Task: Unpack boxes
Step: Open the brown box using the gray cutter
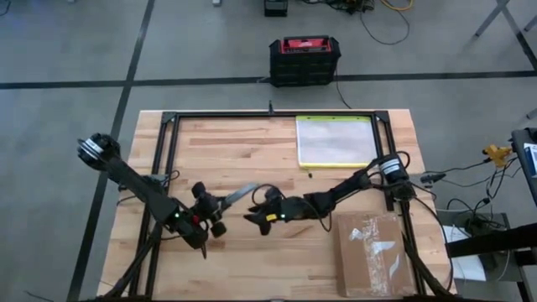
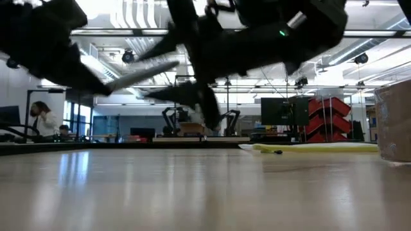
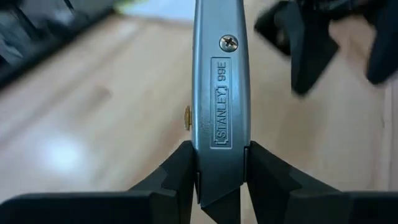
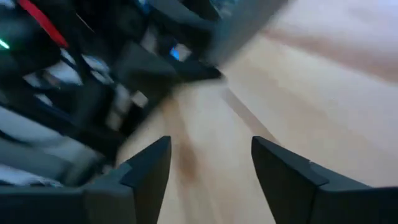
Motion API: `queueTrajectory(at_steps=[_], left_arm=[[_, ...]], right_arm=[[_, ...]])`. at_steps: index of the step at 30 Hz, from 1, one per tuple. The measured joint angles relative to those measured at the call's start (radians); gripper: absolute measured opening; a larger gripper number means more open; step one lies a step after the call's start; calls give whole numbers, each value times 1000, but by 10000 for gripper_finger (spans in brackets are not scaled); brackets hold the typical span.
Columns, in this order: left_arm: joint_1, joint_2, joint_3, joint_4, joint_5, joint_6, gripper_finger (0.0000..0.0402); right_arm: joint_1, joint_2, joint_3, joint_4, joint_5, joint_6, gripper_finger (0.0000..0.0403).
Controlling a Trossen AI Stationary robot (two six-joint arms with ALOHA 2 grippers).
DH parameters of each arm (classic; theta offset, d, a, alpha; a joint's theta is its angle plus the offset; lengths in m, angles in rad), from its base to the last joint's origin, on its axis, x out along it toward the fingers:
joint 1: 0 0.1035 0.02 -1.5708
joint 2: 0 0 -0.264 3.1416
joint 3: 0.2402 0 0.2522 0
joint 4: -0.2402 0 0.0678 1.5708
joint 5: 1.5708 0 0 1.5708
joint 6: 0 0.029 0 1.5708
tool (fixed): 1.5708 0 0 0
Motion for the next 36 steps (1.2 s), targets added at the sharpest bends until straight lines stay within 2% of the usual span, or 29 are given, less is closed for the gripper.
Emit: queueTrajectory(at_steps=[3,6,10,16,22,36], left_arm=[[2,-29,2,0,-55,29,97],[3,-55,2,0,-103,47,97],[3,-76,3,0,-129,68,97],[6,-93,2,2,-171,99,97],[6,-93,2,9,-175,116,97],[8,-93,2,71,-202,126,98]], right_arm=[[2,7,66,-4,80,-45,223],[-1,14,112,-84,189,-77,223],[-9,22,149,-94,306,-97,220],[-32,55,215,-103,227,-142,227],[-49,68,259,-95,230,-156,223],[-66,68,291,-104,249,-178,152]])
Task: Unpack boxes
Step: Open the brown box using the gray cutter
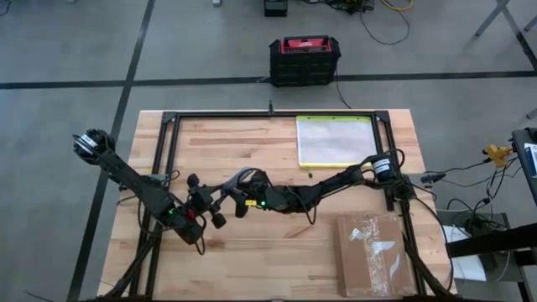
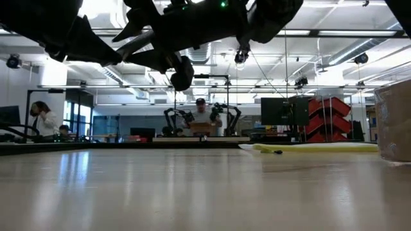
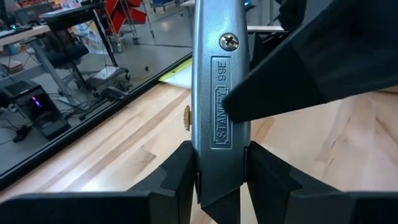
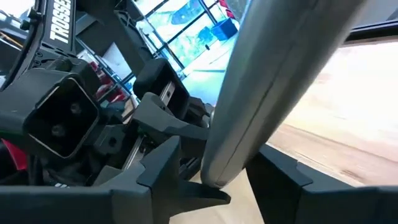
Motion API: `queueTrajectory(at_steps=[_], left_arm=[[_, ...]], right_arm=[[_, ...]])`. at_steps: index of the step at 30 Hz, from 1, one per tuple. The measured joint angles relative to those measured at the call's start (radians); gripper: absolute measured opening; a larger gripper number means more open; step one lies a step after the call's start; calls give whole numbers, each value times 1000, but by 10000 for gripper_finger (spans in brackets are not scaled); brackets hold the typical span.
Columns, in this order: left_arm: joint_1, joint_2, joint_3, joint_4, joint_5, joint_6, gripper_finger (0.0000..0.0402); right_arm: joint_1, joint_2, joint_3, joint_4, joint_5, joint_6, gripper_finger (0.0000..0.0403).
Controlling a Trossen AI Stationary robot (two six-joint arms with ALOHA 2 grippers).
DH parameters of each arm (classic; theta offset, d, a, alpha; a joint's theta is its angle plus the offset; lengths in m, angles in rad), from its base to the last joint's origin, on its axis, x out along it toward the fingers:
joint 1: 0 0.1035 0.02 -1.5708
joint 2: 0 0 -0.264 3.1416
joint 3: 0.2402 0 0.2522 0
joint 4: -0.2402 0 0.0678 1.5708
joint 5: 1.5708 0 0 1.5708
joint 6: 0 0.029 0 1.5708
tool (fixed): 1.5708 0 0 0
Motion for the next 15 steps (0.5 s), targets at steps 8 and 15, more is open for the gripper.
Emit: queueTrajectory(at_steps=[8,15], left_arm=[[1,4,0,85,-10,105,98],[0,1,-1,85,-11,147,106]], right_arm=[[-11,0,2,10,13,-6,87],[-9,0,2,7,13,-60,61]])
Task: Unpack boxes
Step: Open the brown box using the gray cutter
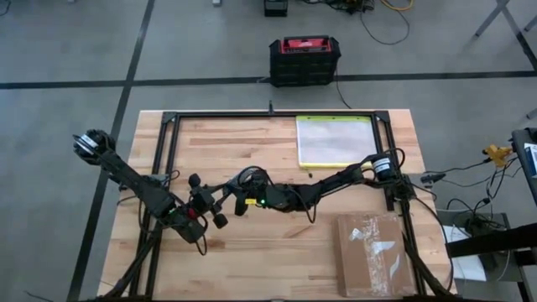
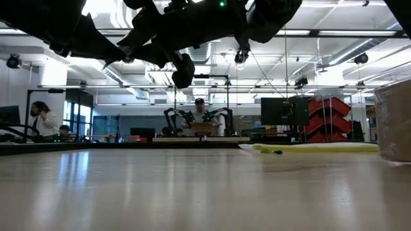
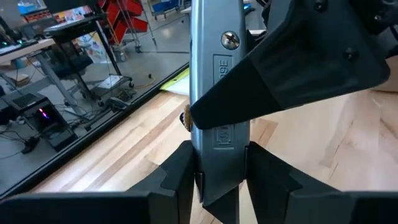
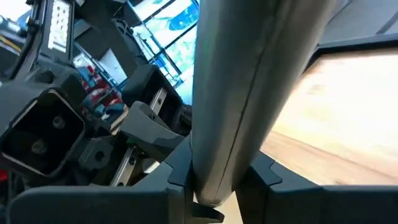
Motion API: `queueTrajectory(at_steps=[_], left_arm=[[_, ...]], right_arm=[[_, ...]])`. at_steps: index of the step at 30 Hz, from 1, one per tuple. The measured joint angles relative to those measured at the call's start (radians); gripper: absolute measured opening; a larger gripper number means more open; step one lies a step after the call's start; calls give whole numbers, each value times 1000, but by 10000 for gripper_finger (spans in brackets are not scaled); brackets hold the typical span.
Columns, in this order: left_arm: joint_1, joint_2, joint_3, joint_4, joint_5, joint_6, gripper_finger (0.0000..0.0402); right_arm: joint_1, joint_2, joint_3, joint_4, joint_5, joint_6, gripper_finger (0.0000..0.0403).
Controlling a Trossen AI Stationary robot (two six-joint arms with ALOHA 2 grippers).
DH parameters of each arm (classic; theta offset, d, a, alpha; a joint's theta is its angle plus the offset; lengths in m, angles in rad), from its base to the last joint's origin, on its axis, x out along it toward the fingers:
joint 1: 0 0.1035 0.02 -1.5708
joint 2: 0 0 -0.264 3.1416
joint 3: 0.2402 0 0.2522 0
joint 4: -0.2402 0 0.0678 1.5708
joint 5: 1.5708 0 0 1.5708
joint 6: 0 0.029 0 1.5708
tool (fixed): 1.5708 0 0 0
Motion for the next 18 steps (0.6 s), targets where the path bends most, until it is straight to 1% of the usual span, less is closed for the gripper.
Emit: queueTrajectory(at_steps=[3,6,9,12,15,18], left_arm=[[-14,-17,15,-30,16,25,123],[-31,-54,61,-116,86,40,145],[-45,-94,101,-249,175,-14,161],[-66,-136,131,-361,178,-66,168],[-79,-171,131,-366,202,-73,167],[-79,-184,107,-325,257,-78,159]], right_arm=[[1,-2,0,0,-37,-50,60],[2,-12,0,-15,-111,-69,60],[0,-32,0,-58,-182,-127,60],[4,-56,-3,-158,-230,-206,60],[11,-94,-4,-246,-268,-273,60],[17,-117,-2,-273,-336,-336,60]])
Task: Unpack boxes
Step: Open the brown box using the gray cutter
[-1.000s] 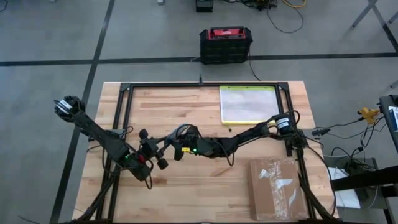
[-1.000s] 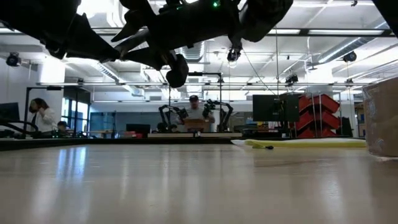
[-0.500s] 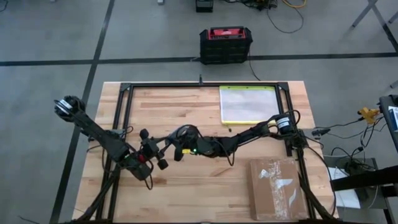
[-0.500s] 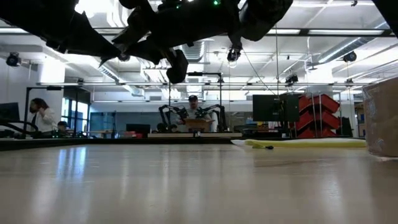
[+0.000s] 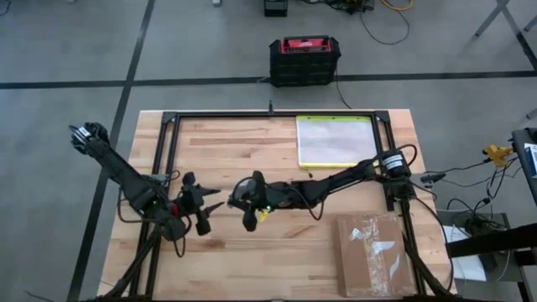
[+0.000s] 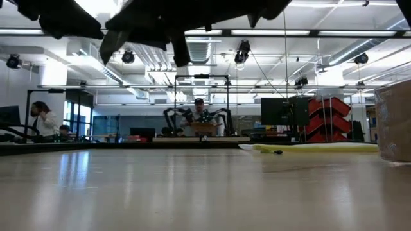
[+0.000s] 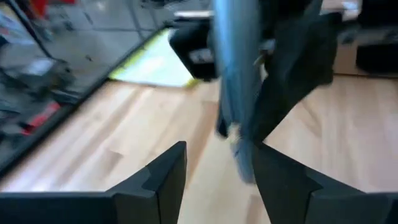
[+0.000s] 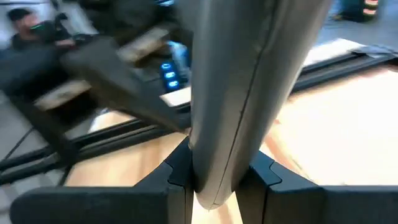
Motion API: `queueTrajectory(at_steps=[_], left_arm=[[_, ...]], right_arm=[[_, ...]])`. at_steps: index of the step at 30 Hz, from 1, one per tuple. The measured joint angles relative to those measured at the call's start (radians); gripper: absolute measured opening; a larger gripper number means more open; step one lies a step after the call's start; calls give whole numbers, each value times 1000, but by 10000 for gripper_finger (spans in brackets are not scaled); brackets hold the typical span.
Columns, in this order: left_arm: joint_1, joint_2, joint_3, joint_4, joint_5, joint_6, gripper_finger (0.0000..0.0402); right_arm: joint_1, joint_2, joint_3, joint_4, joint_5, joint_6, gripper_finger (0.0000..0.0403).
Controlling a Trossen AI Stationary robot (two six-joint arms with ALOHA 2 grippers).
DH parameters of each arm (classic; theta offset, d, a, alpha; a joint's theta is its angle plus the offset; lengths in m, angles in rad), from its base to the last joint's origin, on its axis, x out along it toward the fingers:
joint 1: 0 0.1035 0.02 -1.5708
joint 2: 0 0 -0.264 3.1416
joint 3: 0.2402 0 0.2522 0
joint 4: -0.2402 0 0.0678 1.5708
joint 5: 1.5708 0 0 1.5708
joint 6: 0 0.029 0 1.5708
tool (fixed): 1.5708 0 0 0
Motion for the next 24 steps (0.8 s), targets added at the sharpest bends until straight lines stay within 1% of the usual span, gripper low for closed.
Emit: queueTrajectory(at_steps=[2,4,10,14,20,24], left_arm=[[0,15,-21,33,27,-2,155],[0,31,-34,71,32,-3,150],[0,68,-52,152,39,-2,131],[-2,72,-54,161,47,-1,118],[-5,71,-25,169,140,36,107],[-4,72,-21,166,149,44,98]], right_arm=[[6,-9,0,-10,-34,-24,60],[15,-19,-1,-15,-40,-55,60],[22,-29,3,-23,-31,-54,60],[23,-29,3,-27,-30,-51,60],[24,-29,3,-72,-29,-75,60],[23,-28,3,-80,-27,-86,60]])
